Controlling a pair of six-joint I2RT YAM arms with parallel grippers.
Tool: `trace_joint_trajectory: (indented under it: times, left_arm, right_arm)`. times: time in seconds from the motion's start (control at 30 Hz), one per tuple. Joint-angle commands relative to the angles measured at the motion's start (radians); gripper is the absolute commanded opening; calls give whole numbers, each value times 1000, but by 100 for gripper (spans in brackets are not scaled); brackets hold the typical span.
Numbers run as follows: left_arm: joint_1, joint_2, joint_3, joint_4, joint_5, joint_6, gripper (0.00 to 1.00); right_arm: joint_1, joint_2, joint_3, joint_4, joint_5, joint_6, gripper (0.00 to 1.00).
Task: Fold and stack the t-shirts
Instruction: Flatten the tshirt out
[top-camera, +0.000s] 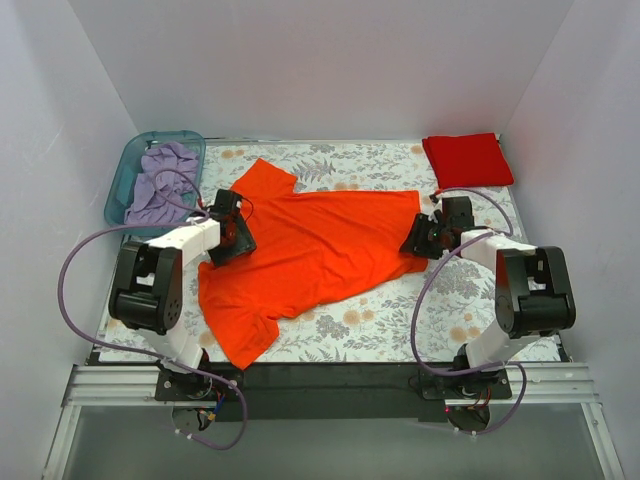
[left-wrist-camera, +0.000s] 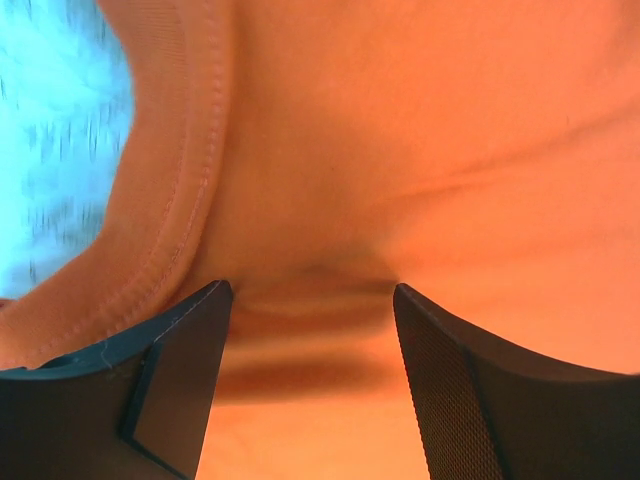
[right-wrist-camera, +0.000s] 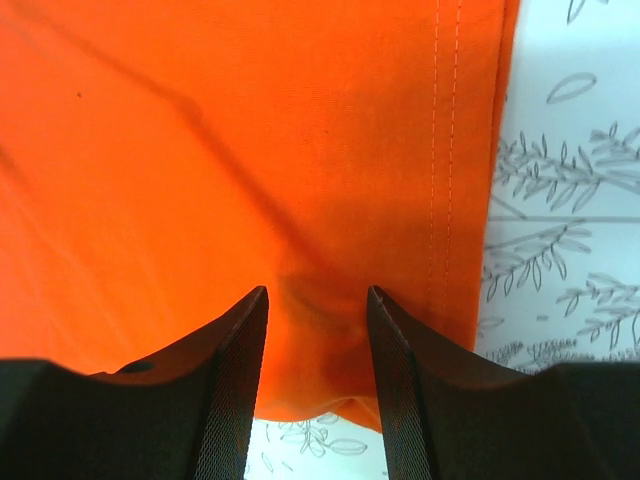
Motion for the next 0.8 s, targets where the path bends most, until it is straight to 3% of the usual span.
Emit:
trace_joint_trajectory:
  times: [0.0,0.17,0.2,0.37,0.5,0.63,0.77]
  left_arm:
    - [6,-74,-118,-155,145,-41,65]
    - [6,-255,-319,-223,373,-100,64]
    - [4,-329,-374,-238,444,-127,64]
    - [-4,-513,-445,-287,549,-179,64]
    - [-1,-529,-307,-309,476,-164,66]
    - [-1,-383,-75,-264,261,-60,70]
    - [2,-128,137,-171,79,59,71]
  right_arm:
    - [-10,-73,-59,-157,35,-13,52]
    - [-56,-221,-202,-332,51,-13,54]
    - [-69,-326,-240,-398,55,-13,54]
    - [-77,-522,-303,-466,74,-9,56]
    - [-77,-558,-172,-460,121,-61,57]
    - [-77,-444,-35,-426,135,-91,58]
    - [-76,-320,71,-364,132,-89,59]
